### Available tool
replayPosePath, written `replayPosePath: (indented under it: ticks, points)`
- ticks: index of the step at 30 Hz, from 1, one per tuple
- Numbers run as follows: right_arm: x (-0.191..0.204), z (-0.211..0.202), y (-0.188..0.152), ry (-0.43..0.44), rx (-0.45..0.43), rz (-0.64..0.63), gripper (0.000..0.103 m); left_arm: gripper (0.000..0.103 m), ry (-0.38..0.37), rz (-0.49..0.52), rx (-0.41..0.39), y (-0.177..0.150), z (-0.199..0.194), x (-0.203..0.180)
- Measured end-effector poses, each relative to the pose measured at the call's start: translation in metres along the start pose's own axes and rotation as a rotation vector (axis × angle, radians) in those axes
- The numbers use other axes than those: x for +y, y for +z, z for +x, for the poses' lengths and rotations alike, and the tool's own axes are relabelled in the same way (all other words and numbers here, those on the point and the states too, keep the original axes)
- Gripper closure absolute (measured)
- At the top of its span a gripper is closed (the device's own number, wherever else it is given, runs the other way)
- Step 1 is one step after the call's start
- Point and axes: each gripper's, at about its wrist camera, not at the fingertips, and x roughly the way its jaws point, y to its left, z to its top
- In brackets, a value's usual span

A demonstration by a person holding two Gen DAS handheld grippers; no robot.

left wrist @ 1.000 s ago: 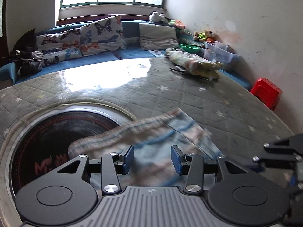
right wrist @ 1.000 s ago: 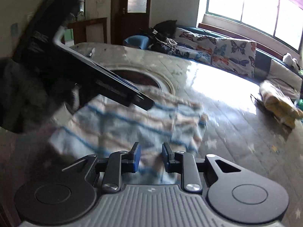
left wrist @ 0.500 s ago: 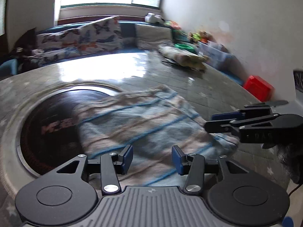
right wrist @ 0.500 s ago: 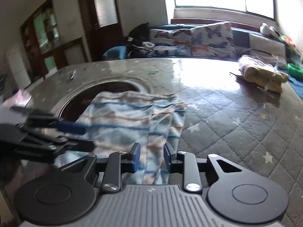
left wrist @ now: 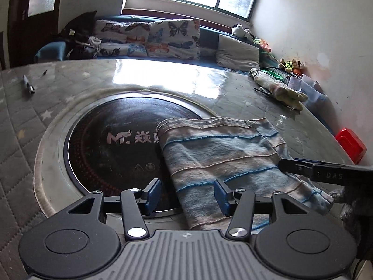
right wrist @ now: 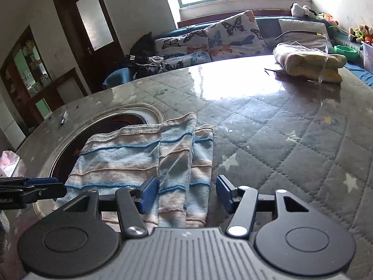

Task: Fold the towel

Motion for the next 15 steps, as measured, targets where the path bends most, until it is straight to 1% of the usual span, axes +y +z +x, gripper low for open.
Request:
replayPosePath:
  ticks: [1, 2, 3, 4, 8, 9, 11, 13, 15]
  points:
    - [0.0, 0.0, 0.0, 0.008, 0.002, 0.003, 0.054, 0.049, -0.005, -0.008, 0.004, 0.0, 0.001, 0.001]
    - [0.0, 0.0, -0.001, 0.018, 0.003, 0.007, 0.06, 0.049, -0.01, -0.016, 0.008, -0.001, 0.002, 0.002]
    - [0.0, 0.0, -0.001, 0.028, 0.005, 0.012, 0.067, 0.049, -0.012, -0.024, 0.012, 0.0, 0.002, 0.003]
    - [0.0, 0.0, -0.001, 0.039, 0.007, 0.021, 0.072, 0.049, -0.014, -0.032, 0.017, 0.0, 0.004, 0.003]
    - [0.0, -0.002, -0.003, 0.065, -0.004, 0.049, 0.082, 0.051, -0.023, -0.063, 0.04, 0.0, 0.009, 0.006]
    - [-0.001, -0.003, -0.004, 0.069, -0.012, 0.057, 0.084, 0.051, -0.025, -0.069, 0.044, 0.0, 0.01, 0.007]
    - [-0.001, -0.006, -0.006, 0.074, -0.025, 0.069, 0.085, 0.052, -0.042, -0.085, 0.049, 0.001, 0.012, 0.01]
    - [-0.001, -0.01, -0.008, 0.076, -0.034, 0.08, 0.086, 0.058, -0.062, -0.097, 0.057, 0.002, 0.014, 0.012]
    - [-0.001, -0.015, -0.011, 0.079, -0.043, 0.089, 0.087, 0.067, -0.084, -0.103, 0.064, 0.002, 0.016, 0.013]
